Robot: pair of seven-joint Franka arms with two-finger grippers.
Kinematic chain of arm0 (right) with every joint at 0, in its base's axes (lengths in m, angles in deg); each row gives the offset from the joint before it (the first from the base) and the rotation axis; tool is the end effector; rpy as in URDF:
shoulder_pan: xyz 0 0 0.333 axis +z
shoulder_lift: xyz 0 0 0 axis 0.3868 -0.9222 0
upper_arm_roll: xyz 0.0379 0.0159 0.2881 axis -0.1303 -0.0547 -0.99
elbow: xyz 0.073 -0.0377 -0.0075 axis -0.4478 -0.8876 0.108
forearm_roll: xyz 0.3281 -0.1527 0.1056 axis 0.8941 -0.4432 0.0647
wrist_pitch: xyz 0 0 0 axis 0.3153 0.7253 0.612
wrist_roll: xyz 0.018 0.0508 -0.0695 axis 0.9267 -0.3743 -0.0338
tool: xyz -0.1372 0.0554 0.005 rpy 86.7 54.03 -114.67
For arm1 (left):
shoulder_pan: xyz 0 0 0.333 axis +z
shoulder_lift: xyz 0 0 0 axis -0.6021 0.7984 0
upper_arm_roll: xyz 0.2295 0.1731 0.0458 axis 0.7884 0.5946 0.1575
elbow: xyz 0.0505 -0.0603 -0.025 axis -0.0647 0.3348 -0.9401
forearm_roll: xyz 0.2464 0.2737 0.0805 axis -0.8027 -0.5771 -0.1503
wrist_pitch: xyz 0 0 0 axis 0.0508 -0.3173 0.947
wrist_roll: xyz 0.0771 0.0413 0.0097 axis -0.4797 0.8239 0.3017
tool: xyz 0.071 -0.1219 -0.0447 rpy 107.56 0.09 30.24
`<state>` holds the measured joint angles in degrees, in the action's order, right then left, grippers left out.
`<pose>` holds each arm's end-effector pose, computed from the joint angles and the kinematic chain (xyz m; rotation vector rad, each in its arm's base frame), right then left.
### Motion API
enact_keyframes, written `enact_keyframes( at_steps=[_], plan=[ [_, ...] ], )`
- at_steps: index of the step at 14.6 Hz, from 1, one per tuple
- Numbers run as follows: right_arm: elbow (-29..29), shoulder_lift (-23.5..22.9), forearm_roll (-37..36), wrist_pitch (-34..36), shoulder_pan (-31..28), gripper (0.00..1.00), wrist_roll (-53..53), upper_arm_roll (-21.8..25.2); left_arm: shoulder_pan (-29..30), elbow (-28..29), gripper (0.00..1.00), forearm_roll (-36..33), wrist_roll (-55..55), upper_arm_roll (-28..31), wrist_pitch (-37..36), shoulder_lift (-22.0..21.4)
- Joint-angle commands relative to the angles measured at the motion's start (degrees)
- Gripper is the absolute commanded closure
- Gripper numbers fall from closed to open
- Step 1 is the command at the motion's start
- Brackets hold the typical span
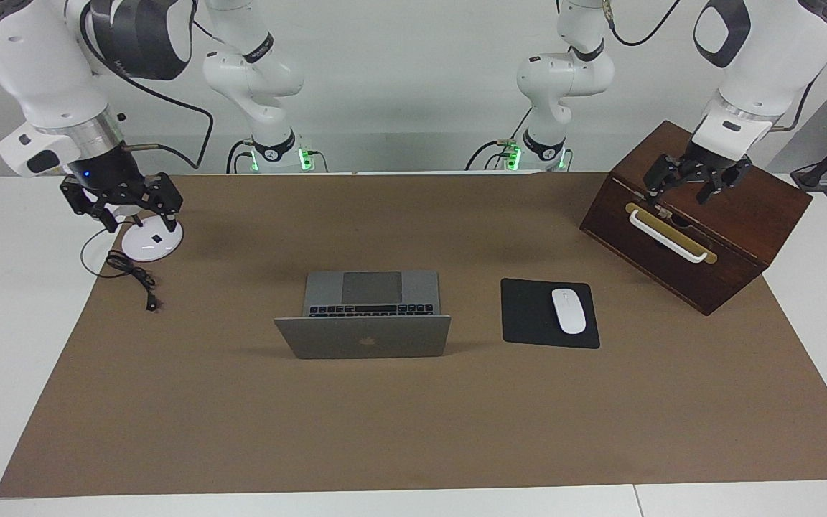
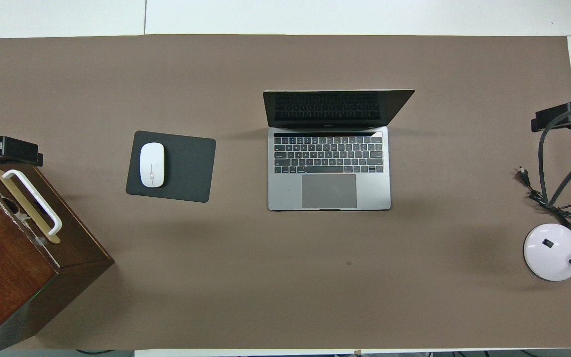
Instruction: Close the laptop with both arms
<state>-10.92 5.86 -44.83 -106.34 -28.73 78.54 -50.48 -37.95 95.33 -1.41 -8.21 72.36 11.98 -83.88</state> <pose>0.5647 -0.0544 0.5361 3.1177 -0.0099 0.1339 0.5291 -0.0065 0.5388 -3.1400 0.0606 -0.0118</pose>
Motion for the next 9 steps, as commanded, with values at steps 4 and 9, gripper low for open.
enact_keyframes(
  at_steps=[4, 9],
  plan=[
    [-1.8, 1.3, 0.2, -1.0, -1.1, 0.0, 0.9, -0.4, 0.4, -0.1, 0.0, 0.9, 0.4, 0.1, -0.6, -0.4],
    [-1.8, 1.3, 0.2, -1.0, -1.3, 0.0, 1.0, -0.3, 0.0, 0.0, 0.0, 0.9, 1.6, 0.3, 0.0, -0.3]
  ],
)
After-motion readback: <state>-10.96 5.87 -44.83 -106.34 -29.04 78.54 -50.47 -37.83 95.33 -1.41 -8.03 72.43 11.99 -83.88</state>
